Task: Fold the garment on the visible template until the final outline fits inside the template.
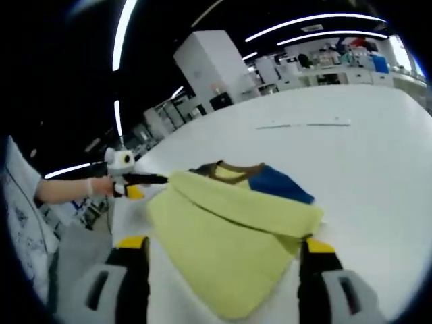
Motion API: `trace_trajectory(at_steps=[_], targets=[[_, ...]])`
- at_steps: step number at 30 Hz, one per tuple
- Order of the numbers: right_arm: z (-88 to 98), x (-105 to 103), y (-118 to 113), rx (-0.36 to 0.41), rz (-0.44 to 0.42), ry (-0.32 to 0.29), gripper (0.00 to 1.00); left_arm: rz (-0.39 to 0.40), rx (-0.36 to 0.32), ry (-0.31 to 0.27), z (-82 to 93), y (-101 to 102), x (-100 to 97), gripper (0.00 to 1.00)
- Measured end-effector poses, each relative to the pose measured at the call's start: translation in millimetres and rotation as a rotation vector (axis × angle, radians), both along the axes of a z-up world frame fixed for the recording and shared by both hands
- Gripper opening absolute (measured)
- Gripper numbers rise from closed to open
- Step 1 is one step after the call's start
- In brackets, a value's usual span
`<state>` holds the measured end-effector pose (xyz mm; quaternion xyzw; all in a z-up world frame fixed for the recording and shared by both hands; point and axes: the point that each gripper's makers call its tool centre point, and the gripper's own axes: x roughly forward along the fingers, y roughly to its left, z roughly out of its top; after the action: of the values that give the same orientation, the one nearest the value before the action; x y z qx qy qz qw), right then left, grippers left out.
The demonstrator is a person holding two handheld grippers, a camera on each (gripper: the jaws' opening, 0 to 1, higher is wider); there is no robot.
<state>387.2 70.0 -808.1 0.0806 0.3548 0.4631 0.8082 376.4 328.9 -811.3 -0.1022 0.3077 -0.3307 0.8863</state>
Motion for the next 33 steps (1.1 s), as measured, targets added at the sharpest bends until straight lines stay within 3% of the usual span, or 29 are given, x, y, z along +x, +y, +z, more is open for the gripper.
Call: trace_trajectory(at_steps=[5,17,26,33], targets=[[-1.4,-3.6,5.1,0.004,0.001,0.005,0.9,0.004,-0.008,0.019,-5.5,-0.8,-0.2,0.75],[8.2,1.7,16.5,0.051,-0.01,0.004,0.89,0.006,-0.047,0.009,0.6,-14.3,6.6,0.73],[10.7,27.0,25.4,0.087,-0.043,-0.016,0.88,0.04,-0.109,-0.036,13.2,-16.4,32.5,0.74],[5.4,51.8,23.1,0.089,-0.092,-0.018,0.87,0.074,-0.12,-0.033,9.3,-15.8,50.0,0.73]])
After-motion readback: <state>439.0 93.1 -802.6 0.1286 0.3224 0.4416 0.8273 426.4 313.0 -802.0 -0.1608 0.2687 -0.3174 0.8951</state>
